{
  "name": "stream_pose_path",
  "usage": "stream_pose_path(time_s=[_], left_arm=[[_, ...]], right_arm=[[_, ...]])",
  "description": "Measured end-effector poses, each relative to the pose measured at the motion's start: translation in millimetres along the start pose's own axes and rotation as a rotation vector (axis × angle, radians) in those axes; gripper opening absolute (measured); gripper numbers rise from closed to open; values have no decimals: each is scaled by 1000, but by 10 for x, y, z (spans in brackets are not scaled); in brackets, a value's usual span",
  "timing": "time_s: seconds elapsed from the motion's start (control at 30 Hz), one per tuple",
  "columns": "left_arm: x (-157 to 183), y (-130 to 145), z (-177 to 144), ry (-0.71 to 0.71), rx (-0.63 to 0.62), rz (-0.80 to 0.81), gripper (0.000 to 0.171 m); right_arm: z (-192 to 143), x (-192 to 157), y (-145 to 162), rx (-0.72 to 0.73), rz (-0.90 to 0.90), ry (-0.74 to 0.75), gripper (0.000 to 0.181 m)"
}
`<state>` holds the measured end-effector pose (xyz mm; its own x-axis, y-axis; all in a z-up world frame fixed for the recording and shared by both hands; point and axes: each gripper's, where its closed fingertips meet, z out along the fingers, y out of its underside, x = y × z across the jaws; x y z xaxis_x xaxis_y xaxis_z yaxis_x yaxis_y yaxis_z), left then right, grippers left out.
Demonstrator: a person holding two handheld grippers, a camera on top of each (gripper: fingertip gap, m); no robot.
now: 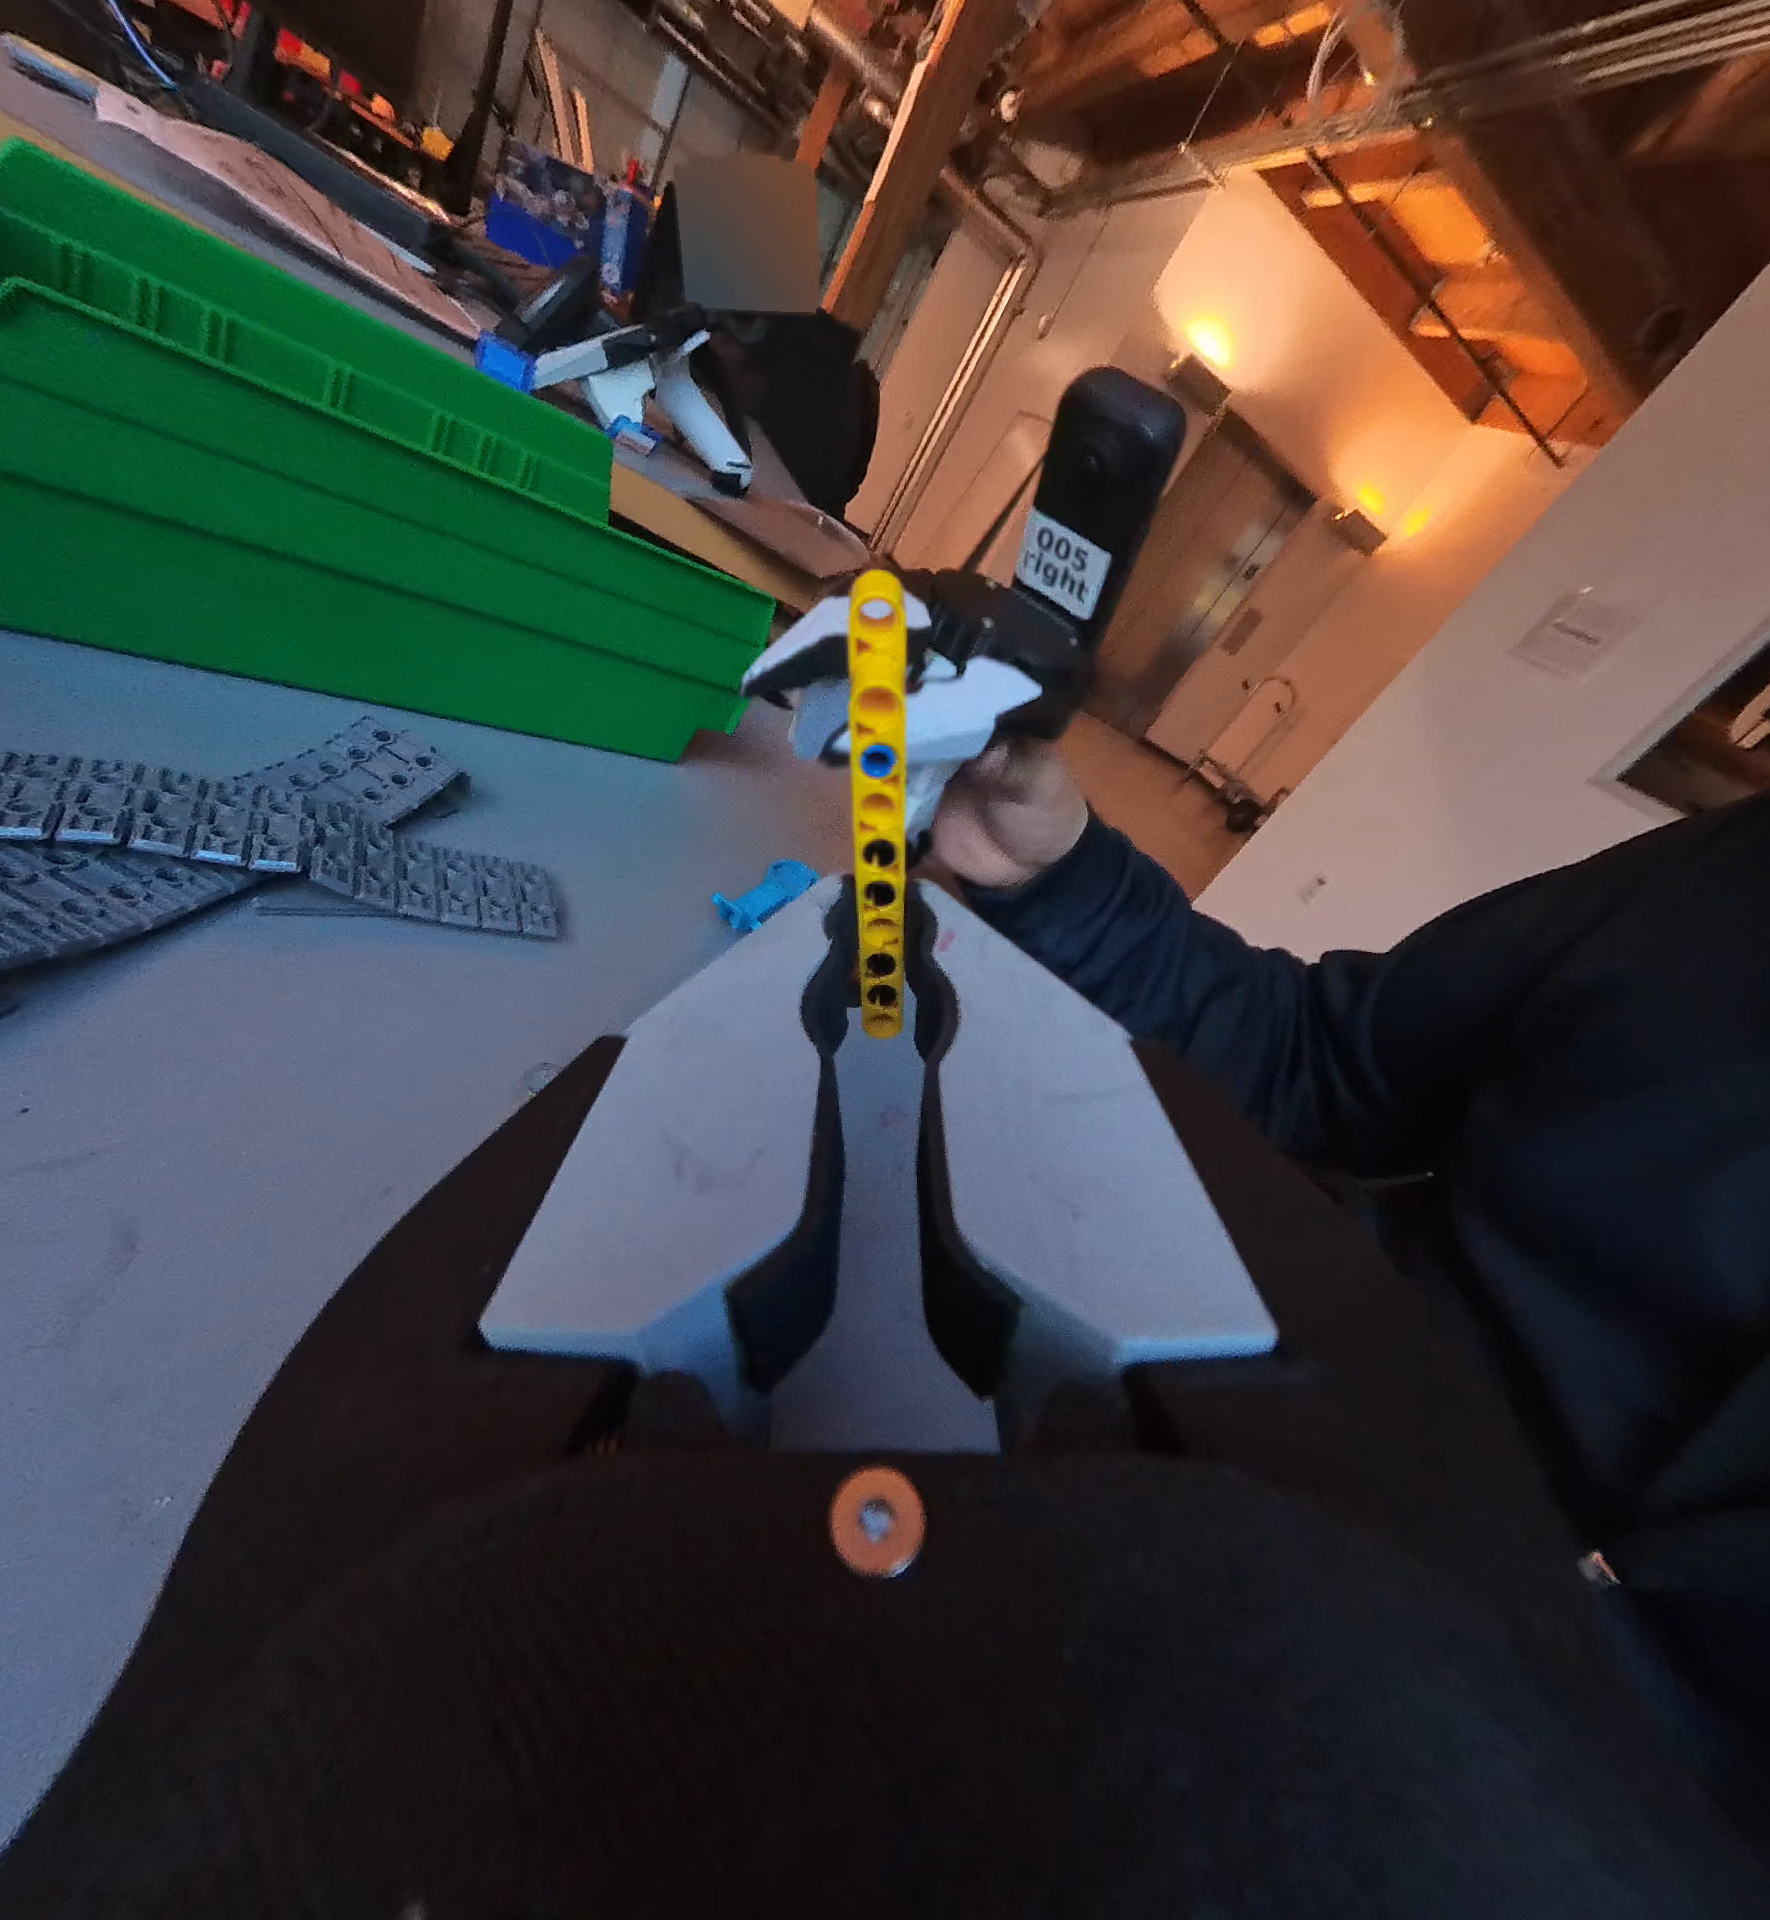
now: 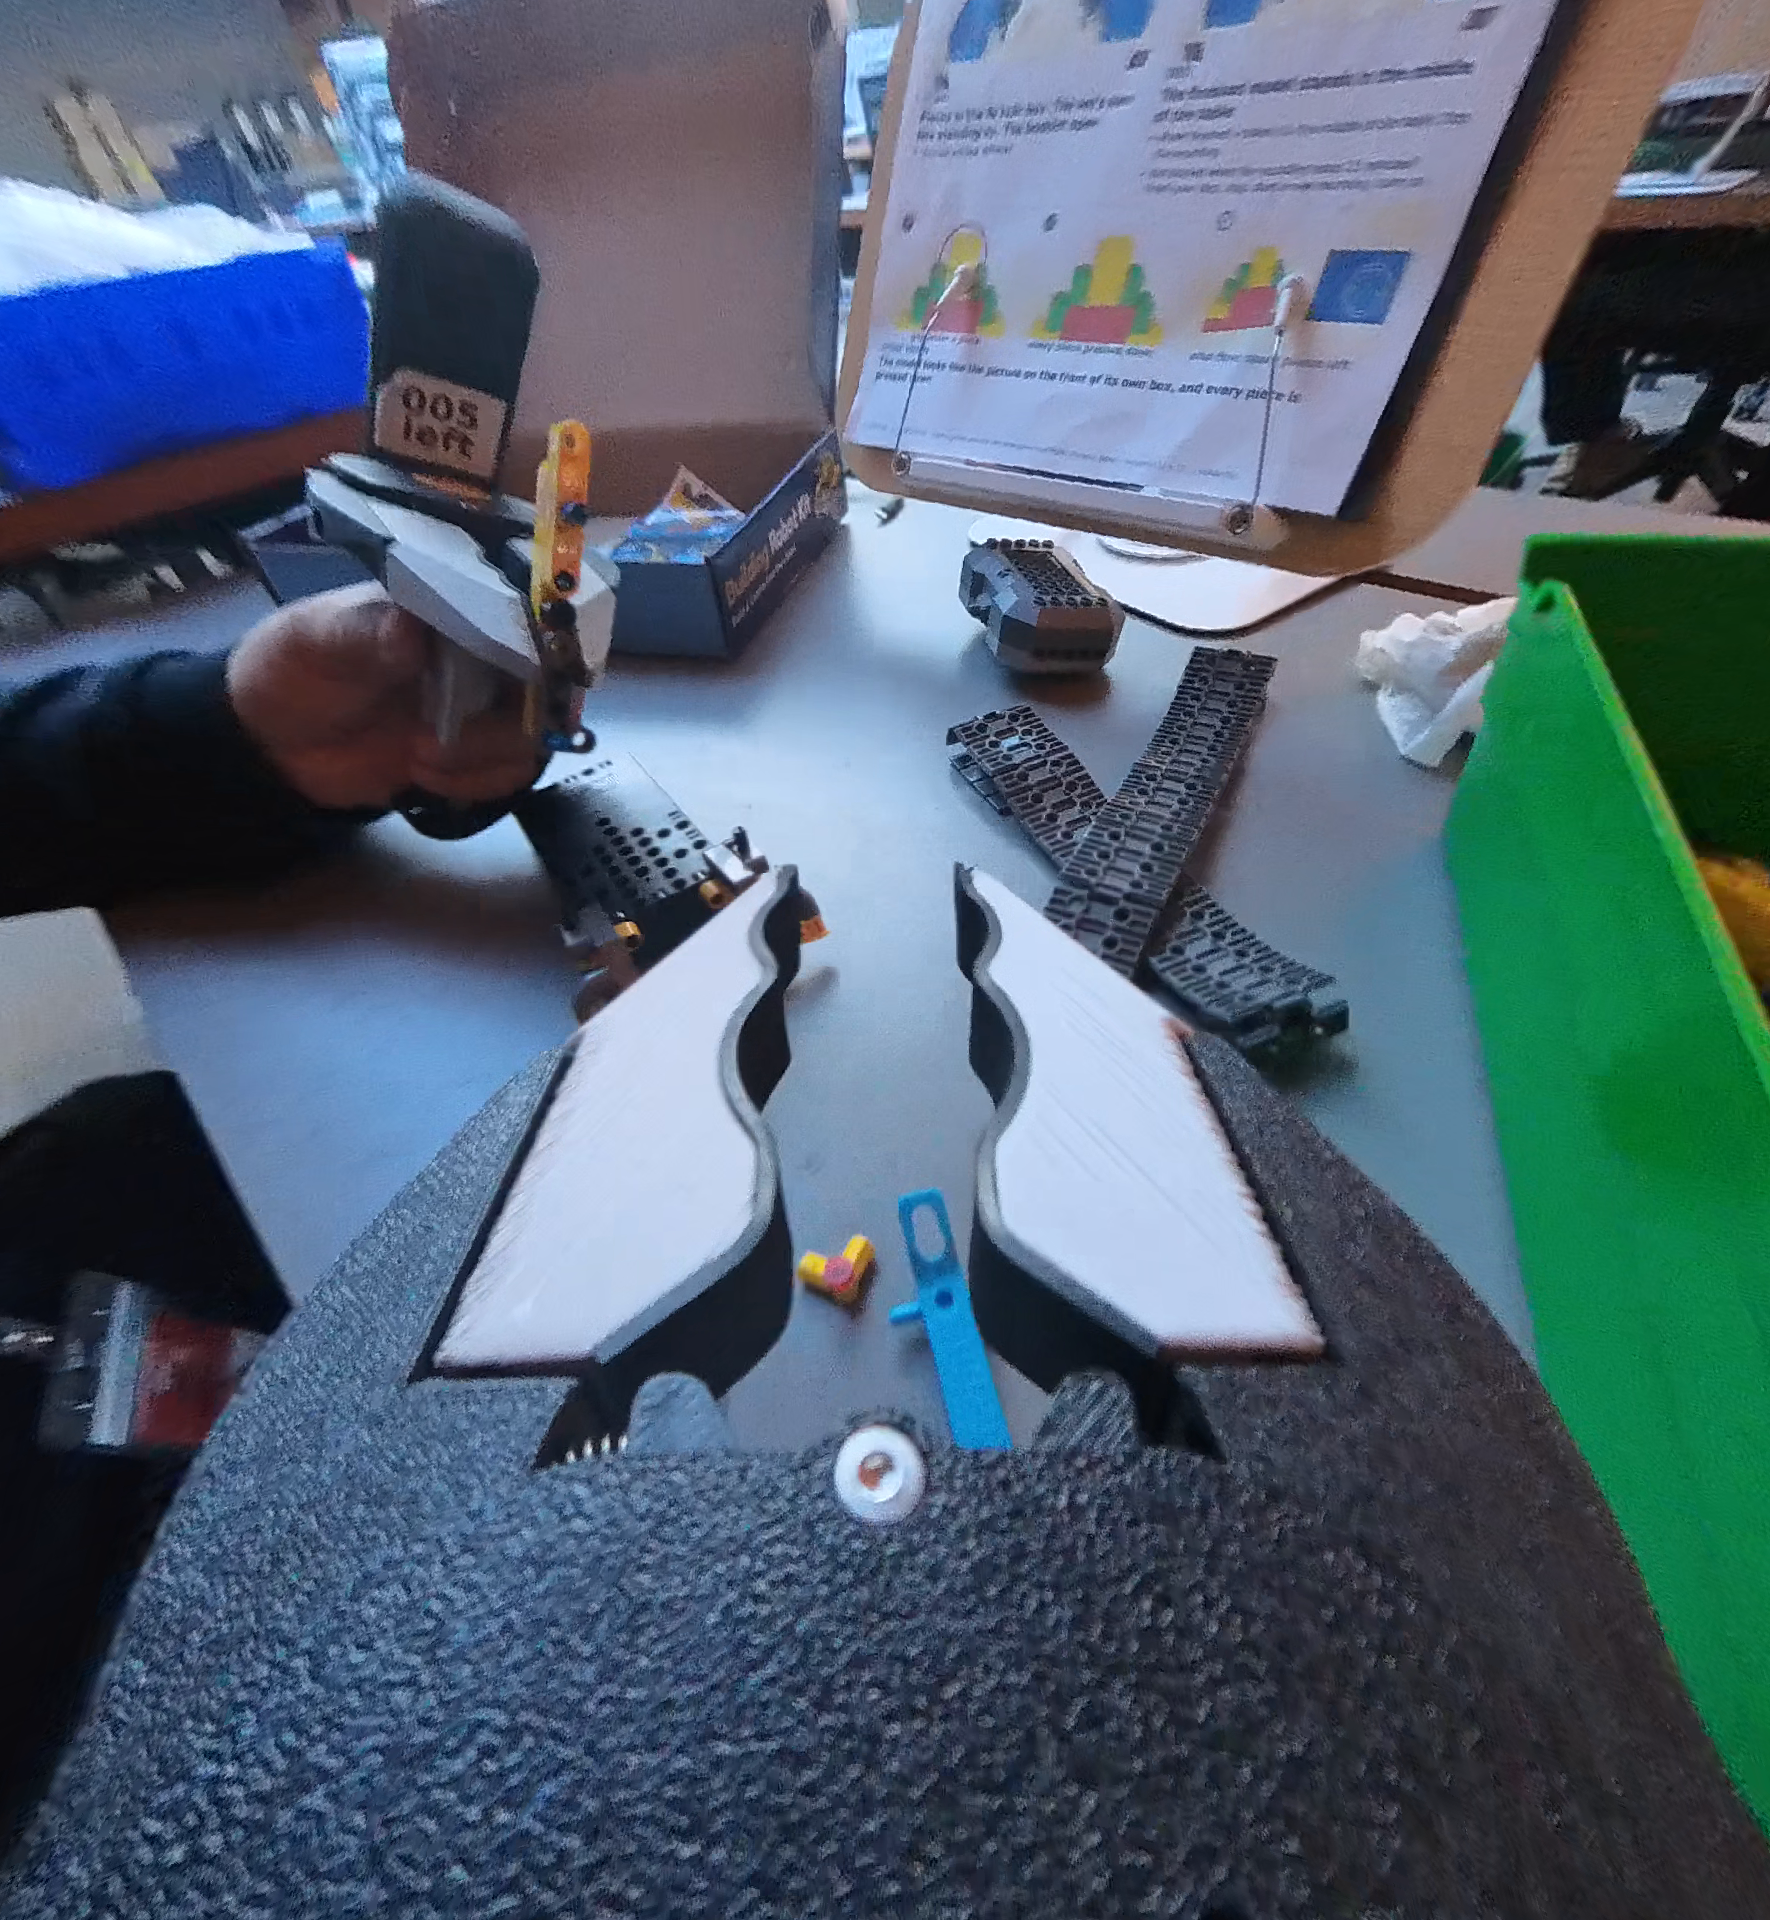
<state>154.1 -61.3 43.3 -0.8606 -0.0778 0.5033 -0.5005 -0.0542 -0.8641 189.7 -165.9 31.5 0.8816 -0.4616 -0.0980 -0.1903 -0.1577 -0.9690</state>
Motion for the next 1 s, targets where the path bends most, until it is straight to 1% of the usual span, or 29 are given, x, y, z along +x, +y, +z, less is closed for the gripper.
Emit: stream_pose_path(time_s=[0.07, 0.13, 0.2, 0.27, 0.33, 0.4, 0.5, 0.57, 0.63, 0.77, 1.0], left_arm=[[9, 27, 29, -5, -19, 12, 5], [19, 38, 61, -12, -28, 21, 5], [50, 49, 95, 2, -28, 12, 5], [103, 45, 123, 36, -13, 3, 5], [150, 28, 135, 65, 4, 1, 5], [147, 25, 131, 61, 8, 6, 5], [164, -7, 106, 76, 31, 5, 5], [165, -17, 92, 83, 39, -4, 5], [176, -21, 83, 97, 41, -9, 5], [179, -37, 63, 114, 54, -16, 5], [190, -36, 77, 117, 58, -7, 5]], right_arm=[[-117, -29, -4, 27, 52, -27, 27], [-117, -176, -5, 46, 65, -72, 26], [6, -373, -8, 44, 47, -121, 25], [191, -634, -3, 11, 8, -201, 26], [373, -801, -7, -10, -55, -225, 23], [520, -906, -25, -14, -112, -237, 17], [671, -898, -15, -29, -149, -215, 12], [697, -897, -21, -23, -151, -224, 4], [682, -923, -50, 1, -148, -246, 0], [637, -961, -93, 29, -138, -280, 0], [610, -936, -120, 58, -63, -302, 2]])
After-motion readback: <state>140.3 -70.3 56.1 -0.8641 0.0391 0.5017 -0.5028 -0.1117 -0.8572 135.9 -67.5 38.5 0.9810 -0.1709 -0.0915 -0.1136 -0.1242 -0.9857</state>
